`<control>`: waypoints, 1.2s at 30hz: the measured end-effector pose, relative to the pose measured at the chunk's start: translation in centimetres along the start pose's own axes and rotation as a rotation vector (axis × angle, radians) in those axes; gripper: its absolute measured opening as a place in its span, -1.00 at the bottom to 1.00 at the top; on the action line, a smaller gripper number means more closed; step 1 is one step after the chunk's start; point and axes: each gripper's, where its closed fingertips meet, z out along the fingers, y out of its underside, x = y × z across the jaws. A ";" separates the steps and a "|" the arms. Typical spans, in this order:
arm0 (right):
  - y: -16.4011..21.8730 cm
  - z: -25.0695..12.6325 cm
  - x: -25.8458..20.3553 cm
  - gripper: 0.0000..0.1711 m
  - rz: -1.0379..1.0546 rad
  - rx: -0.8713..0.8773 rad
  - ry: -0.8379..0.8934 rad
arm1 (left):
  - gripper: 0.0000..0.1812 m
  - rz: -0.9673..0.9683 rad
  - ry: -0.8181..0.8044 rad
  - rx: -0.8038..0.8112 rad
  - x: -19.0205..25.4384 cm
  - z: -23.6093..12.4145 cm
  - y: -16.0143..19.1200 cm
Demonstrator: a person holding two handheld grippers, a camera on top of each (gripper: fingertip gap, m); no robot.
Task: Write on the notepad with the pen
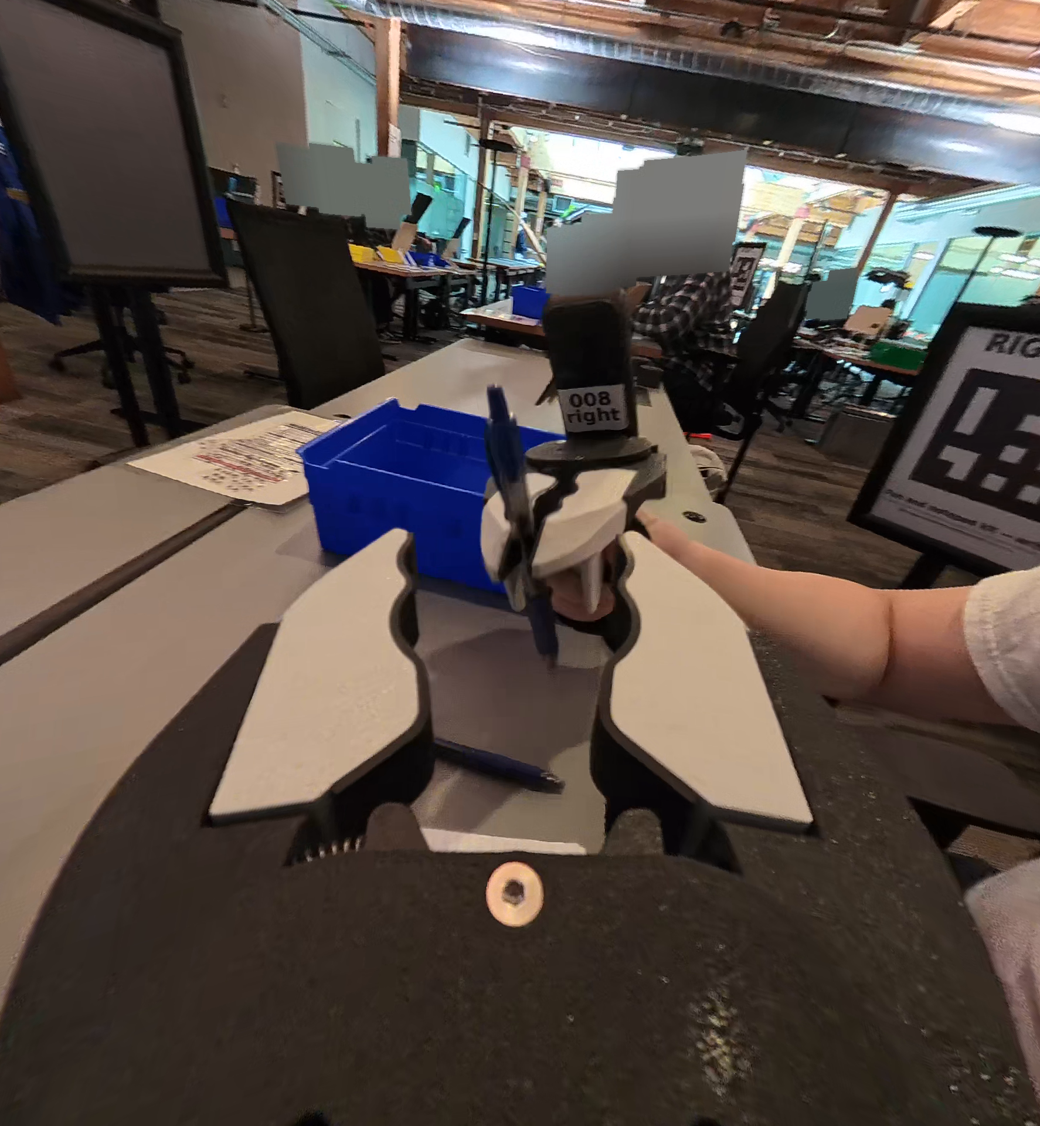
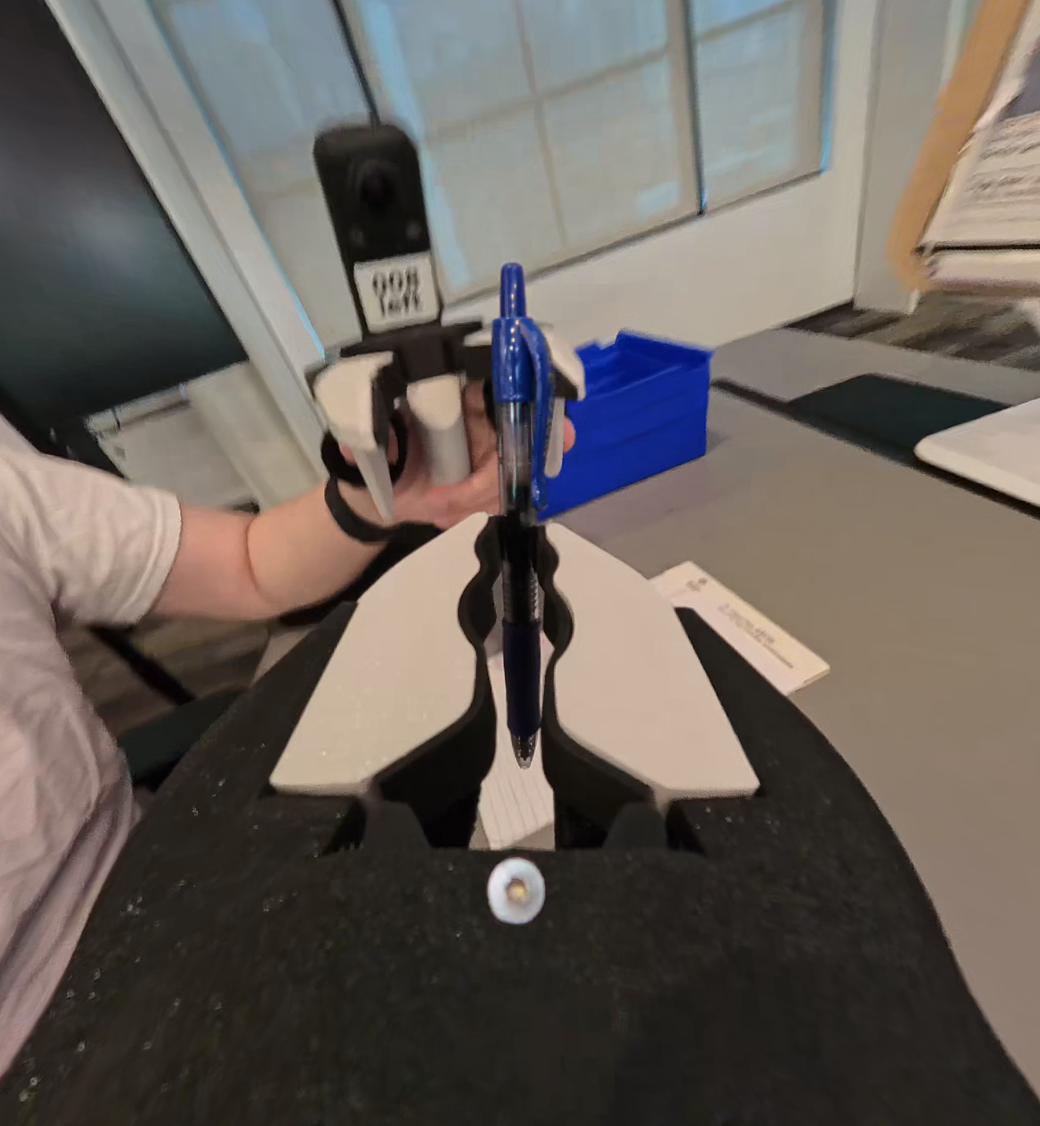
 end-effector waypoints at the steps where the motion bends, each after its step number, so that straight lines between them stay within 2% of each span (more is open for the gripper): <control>1: -0.9 -0.4 0.2 -0.88 0.022 0.065 0.005 | -0.33 0.016 -0.024 -0.007 -0.3 0.1 0.2; 7: -3.3 -1.4 0.3 -0.88 0.144 0.299 -0.014 | -0.46 0.054 -0.020 -0.167 0.6 2.3 4.2; 14: -2.9 -0.4 -0.4 -0.88 0.123 0.319 -0.007 | -0.54 0.107 -0.042 -0.175 1.7 3.4 5.0; 16: -2.8 -0.2 -0.6 -0.88 0.102 0.319 0.012 | -0.63 0.081 -0.030 -0.166 1.8 3.3 5.0; 18: -3.0 -0.3 -0.6 -0.88 0.084 0.327 0.026 | -0.84 0.049 -0.014 -0.160 1.8 3.3 5.0; 19: -3.0 -0.3 -0.8 -0.88 0.086 0.322 0.008 | -0.87 0.034 -0.022 -0.158 1.4 3.1 4.9; 23: -2.9 -0.2 -0.9 -0.88 0.071 0.307 0.009 | -0.88 -0.058 0.044 -0.165 1.5 2.8 4.9; 29: -3.0 -0.6 -0.7 -0.87 0.010 0.299 0.019 | -0.88 -0.066 0.074 -0.177 1.5 2.5 4.8; 32: -3.3 -0.8 -1.0 -0.79 -0.031 0.287 0.014 | -0.88 -0.082 0.108 -0.181 1.9 2.4 4.8; 36: -4.8 -2.1 -1.3 -0.71 -0.037 0.361 -0.017 | -0.88 -0.075 0.133 -0.207 2.3 2.6 5.3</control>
